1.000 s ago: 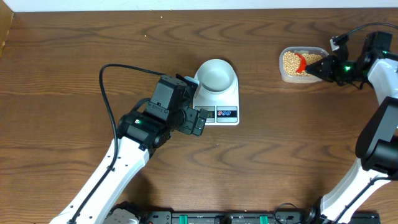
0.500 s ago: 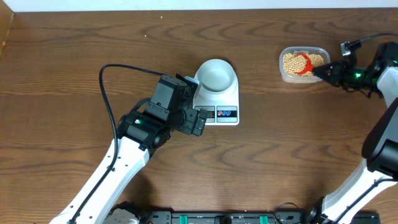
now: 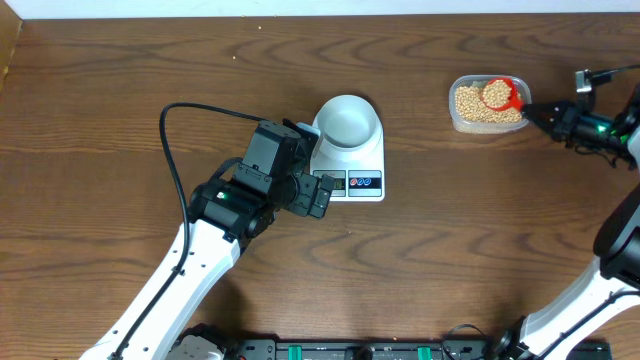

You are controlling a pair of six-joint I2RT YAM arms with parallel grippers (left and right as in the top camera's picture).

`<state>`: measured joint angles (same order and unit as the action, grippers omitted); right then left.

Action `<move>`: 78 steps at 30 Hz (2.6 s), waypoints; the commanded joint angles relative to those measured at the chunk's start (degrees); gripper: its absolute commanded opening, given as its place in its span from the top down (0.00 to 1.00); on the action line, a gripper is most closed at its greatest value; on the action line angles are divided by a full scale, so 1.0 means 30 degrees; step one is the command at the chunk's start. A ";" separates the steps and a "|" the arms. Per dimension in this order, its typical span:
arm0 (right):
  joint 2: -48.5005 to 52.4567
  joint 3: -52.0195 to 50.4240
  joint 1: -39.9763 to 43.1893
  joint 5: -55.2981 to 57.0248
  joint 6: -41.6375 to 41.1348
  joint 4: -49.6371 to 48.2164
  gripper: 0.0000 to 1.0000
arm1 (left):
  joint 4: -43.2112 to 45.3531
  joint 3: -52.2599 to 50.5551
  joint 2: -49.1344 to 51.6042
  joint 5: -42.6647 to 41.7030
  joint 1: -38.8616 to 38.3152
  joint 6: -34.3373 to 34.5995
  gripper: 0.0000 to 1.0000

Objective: Scoop item into bowl and weigh 50g on scale
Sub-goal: 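Lift the filled scoop and carry it over the grey bowl, then tilt the red scoop with the right gripper to pour chickpeas into bowl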

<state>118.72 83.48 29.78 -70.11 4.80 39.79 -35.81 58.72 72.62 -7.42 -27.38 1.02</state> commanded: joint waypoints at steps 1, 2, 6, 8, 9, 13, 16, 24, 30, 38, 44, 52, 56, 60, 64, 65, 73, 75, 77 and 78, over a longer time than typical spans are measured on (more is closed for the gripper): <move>0.0168 -0.0138 0.0437 -0.2222 -0.0168 0.0015 0.99 | -0.0058 -0.0131 -0.0219 -0.0175 0.0066 -0.0335 0.02; 0.0168 -0.0138 0.0488 -0.2521 -0.0168 0.0029 0.99 | -0.0058 -0.0131 -0.0219 -0.0175 0.0066 -0.0335 0.02; 0.0168 -0.0138 0.0510 -0.3628 -0.0168 0.0029 0.99 | -0.0058 -0.0131 -0.0219 -0.0175 0.0066 -0.0335 0.02; 0.0168 -0.0138 0.0466 -0.4131 -0.0175 0.0029 0.99 | -0.0058 -0.0131 -0.0219 -0.0175 0.0066 -0.0335 0.02; 0.0168 -0.0138 0.0423 -0.4422 -0.0175 0.0029 0.99 | -0.0058 -0.0131 -0.0219 -0.0175 0.0066 -0.0335 0.02; 0.0168 -0.0138 0.0022 -0.4707 -0.0386 0.0029 0.99 | -0.0051 -0.0131 -0.0219 -0.0175 0.0066 -0.0335 0.02; 0.0168 -0.0138 -0.0517 -0.4707 -0.0386 0.0029 0.99 | -0.0051 -0.0131 -0.0219 -0.0175 0.0066 -0.0335 0.02; 0.0168 -0.0131 -0.2965 -0.5537 -0.0685 -0.0036 0.99 | -0.0051 -0.0131 -0.0219 -0.0175 0.0066 -0.0335 0.02; 0.0168 -0.0117 -0.4896 -0.5544 -0.1151 -0.0328 0.99 | -0.0051 -0.0131 -0.0219 -0.0175 0.0066 -0.0335 0.02; 0.0153 -0.0109 -0.7876 -0.4641 -0.4320 -0.3264 0.99 | -0.0058 -0.0131 -0.0219 -0.0175 0.0066 -0.0335 0.02; 0.0015 -0.0073 -0.9355 -0.3577 -0.6076 -0.4918 0.99 | -0.0051 -0.0131 -0.0219 -0.0175 0.0066 -0.0335 0.02; -0.0874 -0.0022 -1.0397 -0.2222 -0.6178 -0.4969 0.99 | -0.0058 -0.0131 -0.0219 -0.0175 0.0066 -0.0335 0.02; -0.1712 -0.0022 -1.0834 -0.0109 -0.6171 -0.4699 0.98 | -0.0051 -0.0131 -0.0219 -0.0175 0.0066 -0.0335 0.02; -0.2667 -0.0022 -1.1220 0.1719 -0.6149 -0.4466 0.99 | -0.0051 -0.0131 -0.0219 -0.0175 0.0066 -0.0335 0.02; -0.3264 -0.0022 -1.1511 0.2696 -0.6047 -0.4393 0.99 | -0.0051 -0.0131 -0.0219 -0.0175 0.0066 -0.0335 0.02; -0.3337 -0.0022 -1.1591 0.2827 -0.5982 -0.4328 0.99 | -0.0051 -0.0131 -0.0219 -0.0175 0.0066 -0.0335 0.02; -0.3483 -0.0022 -1.2619 0.5421 -0.4240 -0.2098 0.99 | -0.0058 -0.0131 -0.0219 -0.0175 0.0066 -0.0335 0.02; -0.3563 -0.0015 -1.2859 0.5996 -0.3891 -0.1792 0.99 | -0.0051 -0.0131 -0.0219 -0.0175 0.0066 -0.0335 0.02; -0.3636 -0.0007 -1.3049 0.6441 -0.3767 -0.1676 0.99 | -0.0051 -0.0131 -0.0219 -0.0175 0.0066 -0.0335 0.02; -0.3694 -0.0007 -1.3151 0.6623 -0.3563 -0.1661 0.99 | -0.0051 -0.0131 -0.0219 -0.0175 0.0066 -0.0335 0.02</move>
<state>109.43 83.40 -8.67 -53.12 -8.95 34.76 -35.81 58.72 72.62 -7.44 -27.38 1.02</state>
